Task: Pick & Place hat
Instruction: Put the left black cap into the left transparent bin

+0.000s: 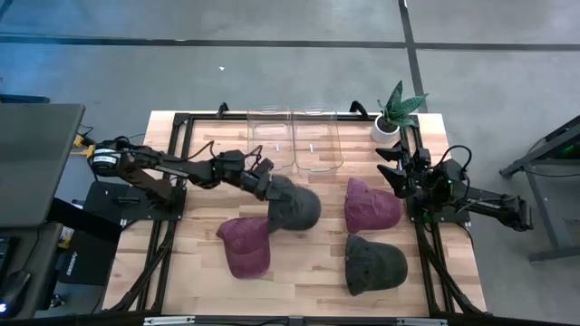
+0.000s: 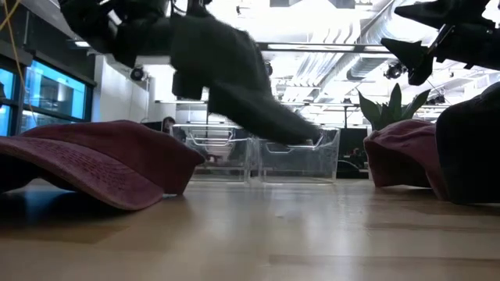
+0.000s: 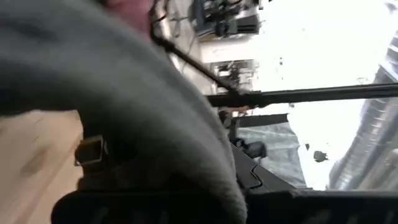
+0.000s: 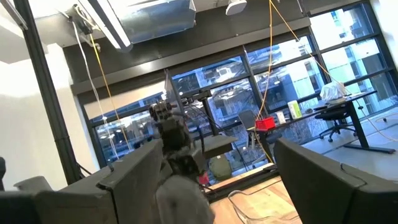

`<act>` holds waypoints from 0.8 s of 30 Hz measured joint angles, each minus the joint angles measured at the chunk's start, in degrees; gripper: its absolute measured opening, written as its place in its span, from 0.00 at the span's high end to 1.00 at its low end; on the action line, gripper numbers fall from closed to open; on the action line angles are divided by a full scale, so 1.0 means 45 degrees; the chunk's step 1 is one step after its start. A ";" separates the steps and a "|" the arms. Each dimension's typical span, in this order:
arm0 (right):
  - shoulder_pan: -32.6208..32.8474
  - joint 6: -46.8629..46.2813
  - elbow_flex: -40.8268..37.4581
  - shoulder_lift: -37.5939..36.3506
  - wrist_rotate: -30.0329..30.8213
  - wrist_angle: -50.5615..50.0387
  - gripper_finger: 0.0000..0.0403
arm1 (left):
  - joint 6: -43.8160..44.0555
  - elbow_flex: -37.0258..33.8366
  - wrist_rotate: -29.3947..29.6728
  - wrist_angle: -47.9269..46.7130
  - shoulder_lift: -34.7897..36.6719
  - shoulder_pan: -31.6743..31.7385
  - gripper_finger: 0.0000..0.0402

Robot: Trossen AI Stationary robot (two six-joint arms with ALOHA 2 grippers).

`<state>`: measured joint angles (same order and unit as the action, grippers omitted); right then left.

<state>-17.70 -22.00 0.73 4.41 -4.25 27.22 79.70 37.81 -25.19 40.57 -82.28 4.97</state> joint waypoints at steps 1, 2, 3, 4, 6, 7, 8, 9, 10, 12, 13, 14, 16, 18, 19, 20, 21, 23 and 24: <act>-0.0001 0.0000 0.0000 0.0003 0.0000 -0.0007 0.24 | -0.0032 0.0078 -0.0002 -0.0225 0.0126 0.0093 1.00; -0.0001 0.0000 0.0000 0.0000 0.0002 -0.0020 0.24 | -0.0046 0.0086 -0.0044 -0.0591 0.0323 0.0195 1.00; -0.0003 0.0000 0.0000 0.0002 0.0005 -0.0026 0.24 | -0.0079 0.0105 -0.0135 -0.1046 0.0554 0.0303 1.00; -0.0002 0.0000 0.0000 0.0003 -0.0002 -0.0030 0.24 | -0.0115 0.0164 -0.0155 -0.1423 0.0766 0.0403 1.00; -0.0003 0.0000 0.0000 -0.0001 0.0000 -0.0056 0.24 | -0.0473 0.0411 -0.0086 -0.2204 0.1165 0.0592 1.00; -0.0003 0.0000 0.0000 0.0001 0.0000 -0.0088 0.24 | -0.0663 0.0461 -0.0018 -0.2736 0.1409 0.0678 1.00; -0.0001 0.0000 0.0000 0.0003 0.0000 -0.0102 0.24 | -0.0809 0.0473 0.0012 -0.3322 0.1682 0.0764 1.00; -0.0002 0.0000 0.0000 0.0003 0.0000 -0.0102 0.24 | -0.0938 0.0538 0.0041 -0.3819 0.1899 0.0832 1.00; -0.0003 0.0000 0.0000 0.0003 0.0000 -0.0099 0.24 | -0.1039 0.0686 0.0074 -0.4176 0.2044 0.0867 1.00; -0.0001 0.0000 0.0000 0.0003 0.0000 -0.0102 0.24 | -0.1264 0.0989 0.0063 -0.4812 0.2315 0.0931 1.00; -0.0003 0.0000 0.0000 0.0003 0.0001 -0.0102 0.24 | -0.1364 0.1122 0.0039 -0.5189 0.2464 0.0929 1.00; -0.0002 0.0000 0.0000 0.0003 0.0000 -0.0098 0.24 | -0.1418 0.1254 0.0038 -0.5517 0.2605 0.0929 1.00; 0.0002 0.0000 0.0000 0.0001 0.0000 -0.0102 0.24 | -0.1536 0.1617 0.0018 -0.5962 0.2808 0.0920 1.00; 0.0001 0.0000 0.0000 -0.0001 0.0000 -0.0101 0.24 | -0.1721 0.2076 -0.0076 -0.6547 0.3008 0.0901 1.00; -0.0003 0.0000 0.0000 0.0003 0.0000 -0.0106 0.24 | -0.1785 0.2298 -0.0166 -0.6955 0.3117 0.0900 1.00; 0.0000 0.0000 0.0000 0.0003 0.0000 -0.0118 0.24 | -0.1917 0.2521 -0.0228 -0.7408 0.3227 0.0900 1.00; -0.0001 0.0000 0.0000 0.0003 0.0000 -0.0131 0.24 | -0.2068 0.2769 -0.0234 -0.7914 0.3334 0.0900 1.00; 0.0002 0.0000 0.0000 0.0003 0.0000 -0.0146 0.24 | -0.2502 0.3288 -0.0210 -0.8972 0.3522 0.0900 1.00; -0.0003 0.0000 0.0000 -0.0001 0.0000 -0.0141 0.24 | -0.2720 0.3533 -0.0165 -0.9509 0.3594 0.0900 1.00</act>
<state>-17.72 -22.00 0.73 4.41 -4.25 26.59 67.45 53.71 -25.93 -2.22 -66.11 9.02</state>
